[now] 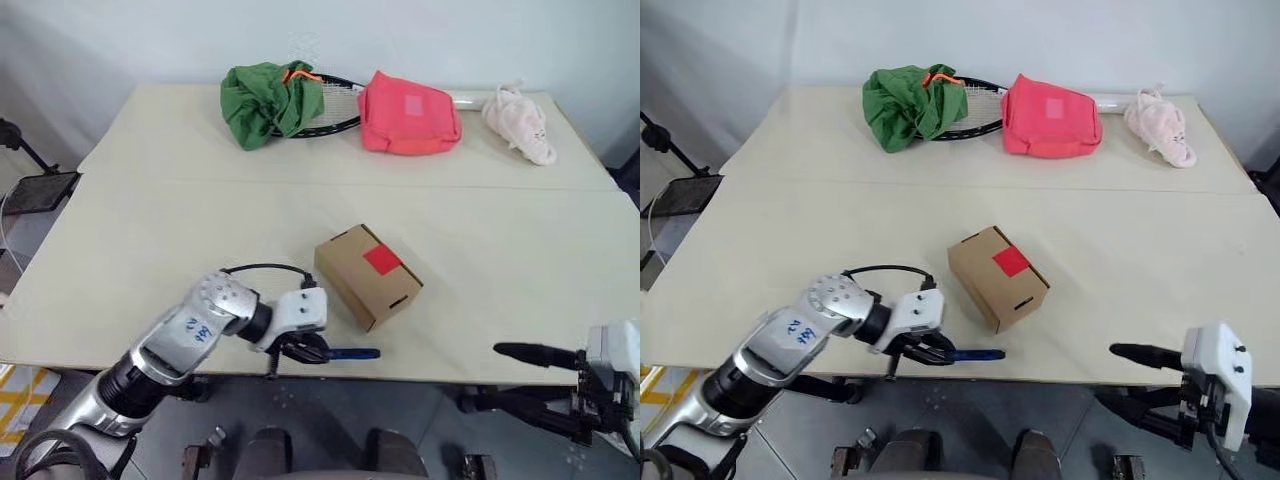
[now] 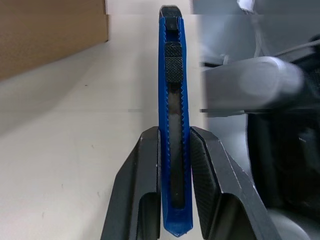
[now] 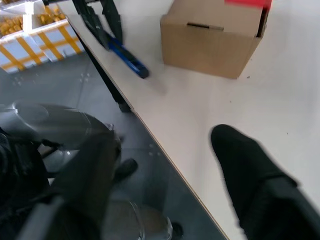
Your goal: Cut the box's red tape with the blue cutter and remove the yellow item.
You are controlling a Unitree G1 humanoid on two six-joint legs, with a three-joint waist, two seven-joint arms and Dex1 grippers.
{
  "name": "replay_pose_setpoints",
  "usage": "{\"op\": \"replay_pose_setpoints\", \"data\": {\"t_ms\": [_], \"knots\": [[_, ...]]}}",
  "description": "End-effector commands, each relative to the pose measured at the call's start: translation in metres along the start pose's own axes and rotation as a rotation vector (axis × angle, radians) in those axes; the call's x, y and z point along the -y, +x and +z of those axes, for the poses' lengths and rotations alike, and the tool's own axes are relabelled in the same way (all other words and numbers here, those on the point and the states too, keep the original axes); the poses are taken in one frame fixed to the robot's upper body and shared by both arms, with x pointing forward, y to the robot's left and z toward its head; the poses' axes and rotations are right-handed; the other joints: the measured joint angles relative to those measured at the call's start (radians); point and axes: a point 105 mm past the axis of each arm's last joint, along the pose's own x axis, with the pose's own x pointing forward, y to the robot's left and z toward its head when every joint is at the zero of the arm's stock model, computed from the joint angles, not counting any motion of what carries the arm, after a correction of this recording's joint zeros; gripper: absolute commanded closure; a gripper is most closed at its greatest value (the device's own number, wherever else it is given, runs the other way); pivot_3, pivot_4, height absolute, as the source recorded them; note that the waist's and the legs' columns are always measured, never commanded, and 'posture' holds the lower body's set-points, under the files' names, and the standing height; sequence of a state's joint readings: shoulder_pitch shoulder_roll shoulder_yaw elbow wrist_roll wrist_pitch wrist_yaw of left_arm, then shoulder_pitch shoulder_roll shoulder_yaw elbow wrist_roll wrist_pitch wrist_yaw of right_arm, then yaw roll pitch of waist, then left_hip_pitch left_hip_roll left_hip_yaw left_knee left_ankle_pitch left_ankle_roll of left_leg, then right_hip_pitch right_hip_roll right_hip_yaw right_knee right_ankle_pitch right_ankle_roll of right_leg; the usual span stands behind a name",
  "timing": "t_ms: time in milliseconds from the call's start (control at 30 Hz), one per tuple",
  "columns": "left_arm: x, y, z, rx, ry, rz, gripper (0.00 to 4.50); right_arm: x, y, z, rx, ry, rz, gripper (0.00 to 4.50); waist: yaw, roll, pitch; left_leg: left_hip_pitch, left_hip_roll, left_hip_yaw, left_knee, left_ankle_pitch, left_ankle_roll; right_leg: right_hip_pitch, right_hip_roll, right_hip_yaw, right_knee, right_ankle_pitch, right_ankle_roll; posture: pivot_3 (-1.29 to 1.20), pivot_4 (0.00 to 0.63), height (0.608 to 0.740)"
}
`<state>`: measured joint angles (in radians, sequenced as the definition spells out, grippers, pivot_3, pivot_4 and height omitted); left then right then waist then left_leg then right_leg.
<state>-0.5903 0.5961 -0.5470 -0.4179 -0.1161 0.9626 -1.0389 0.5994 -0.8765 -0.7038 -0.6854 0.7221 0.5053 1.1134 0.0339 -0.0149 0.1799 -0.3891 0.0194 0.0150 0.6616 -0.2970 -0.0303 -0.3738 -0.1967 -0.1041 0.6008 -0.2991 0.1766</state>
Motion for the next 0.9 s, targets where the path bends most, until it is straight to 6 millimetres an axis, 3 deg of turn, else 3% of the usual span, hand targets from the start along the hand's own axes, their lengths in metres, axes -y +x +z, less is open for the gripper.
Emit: {"op": "replay_pose_setpoints", "data": {"t_ms": [33,200,233,500,667,900], "knots": [[0.005,0.009,0.009,-0.012,0.03,-0.012,3.75,-0.007,0.012,0.007,-0.003,-0.056,0.018,2.53,0.002,0.0,0.0,0.0,0.0,0.0,0.0,0.0,0.0,0.0,0.0,0.0,0.0,0.0,0.0,0.0,0.15,0.74],[0.004,0.021,0.016,-0.041,0.063,-0.013,3.75,-0.013,0.04,0.009,-0.016,-0.086,0.064,4.31,0.002,0.0,0.0,0.0,0.0,0.0,0.001,0.0,0.0,0.0,0.0,0.0,0.0,0.0,0.0,0.0,0.15,0.74],[0.003,0.022,0.017,-0.051,0.077,-0.013,3.75,-0.013,0.047,0.009,-0.019,-0.08,0.076,4.45,0.002,0.0,0.0,0.0,0.0,0.0,0.001,0.0,0.0,0.001,0.0,0.0,0.0,0.0,0.0,0.0,0.15,0.74],[-0.002,0.021,0.02,-0.085,0.1,-0.01,3.75,-0.01,0.098,0.007,-0.068,-0.082,0.129,4.45,0.01,0.0,0.0,-0.001,0.0,-0.001,0.003,0.0,0.0,0.001,0.0,0.0,-0.001,0.0,0.0,0.0,0.15,0.74],[0.0,0.022,0.022,-0.09,0.095,-0.012,3.75,-0.009,0.111,0.001,-0.112,-0.094,0.161,4.45,0.014,0.0,0.0,-0.002,0.0,-0.001,0.003,0.0,0.0,0.0,0.0,0.0,-0.001,0.0,0.0,0.0,0.15,0.74],[0.003,0.022,0.025,-0.09,0.098,-0.003,3.75,-0.012,0.113,-0.008,-0.125,-0.06,0.183,4.45,0.015,0.0,0.0,-0.002,0.0,-0.001,0.003,0.0,0.0,0.0,0.0,0.0,-0.001,0.0,0.0,0.0,0.15,0.74]]}}
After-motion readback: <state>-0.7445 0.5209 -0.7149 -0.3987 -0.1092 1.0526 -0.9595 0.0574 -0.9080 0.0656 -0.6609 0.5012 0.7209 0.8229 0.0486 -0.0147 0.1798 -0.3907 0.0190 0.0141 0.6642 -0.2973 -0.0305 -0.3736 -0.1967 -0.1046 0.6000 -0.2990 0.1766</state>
